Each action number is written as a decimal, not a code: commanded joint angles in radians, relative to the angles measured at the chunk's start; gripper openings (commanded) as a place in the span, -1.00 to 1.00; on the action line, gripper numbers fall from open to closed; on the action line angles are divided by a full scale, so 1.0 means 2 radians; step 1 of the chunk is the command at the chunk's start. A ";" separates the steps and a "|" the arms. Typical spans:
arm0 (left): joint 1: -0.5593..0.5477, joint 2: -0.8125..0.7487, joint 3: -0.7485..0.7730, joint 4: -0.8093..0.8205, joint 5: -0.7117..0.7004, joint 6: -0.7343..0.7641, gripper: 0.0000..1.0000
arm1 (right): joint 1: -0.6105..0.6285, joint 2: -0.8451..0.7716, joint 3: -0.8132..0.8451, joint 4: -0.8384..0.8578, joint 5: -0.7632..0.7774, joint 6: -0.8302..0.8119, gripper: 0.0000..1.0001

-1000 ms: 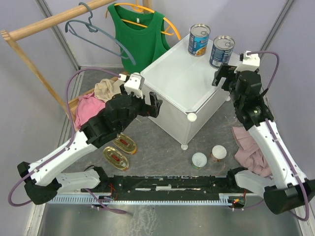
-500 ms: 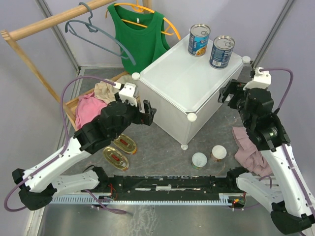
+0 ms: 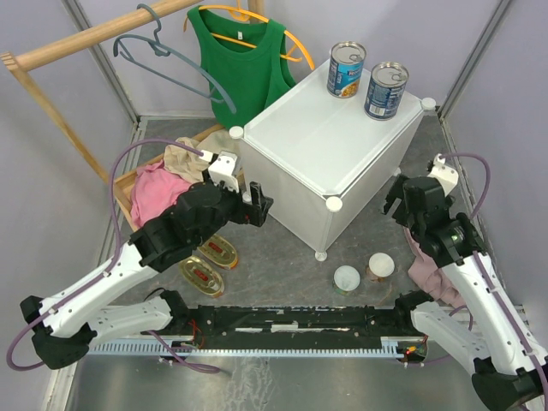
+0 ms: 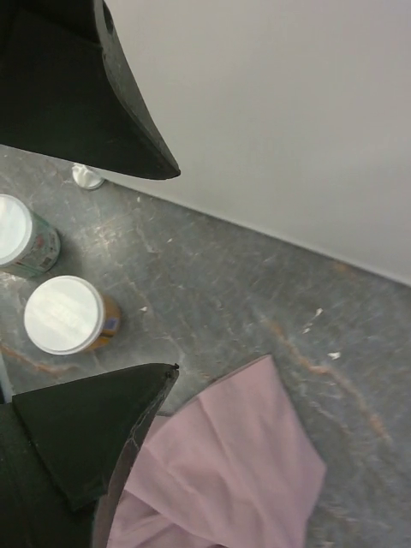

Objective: Place and organize the canned foods onto the counter

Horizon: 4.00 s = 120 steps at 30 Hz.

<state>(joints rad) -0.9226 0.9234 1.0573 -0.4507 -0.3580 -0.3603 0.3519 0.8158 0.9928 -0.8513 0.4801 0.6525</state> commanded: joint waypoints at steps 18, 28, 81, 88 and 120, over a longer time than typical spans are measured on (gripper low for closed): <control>-0.002 -0.016 -0.009 0.051 0.041 -0.018 0.99 | 0.003 -0.003 -0.126 -0.033 -0.035 0.220 1.00; -0.002 -0.016 -0.012 0.057 0.045 -0.018 0.98 | 0.003 0.009 -0.136 -0.063 -0.035 0.253 0.99; -0.001 -0.025 -0.027 0.061 0.049 -0.020 0.98 | 0.016 0.037 -0.215 -0.005 -0.078 0.273 0.97; -0.001 -0.043 -0.039 0.057 0.044 -0.022 0.99 | 0.019 0.014 -0.236 -0.001 -0.076 0.279 0.79; -0.001 -0.046 -0.049 0.064 0.052 -0.033 0.99 | 0.022 -0.057 -0.167 -0.050 -0.075 0.243 -0.72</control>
<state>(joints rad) -0.9226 0.8391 0.9607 -0.3779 -0.2596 -0.3923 0.3908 0.7143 0.5903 -0.9535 0.3157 1.1538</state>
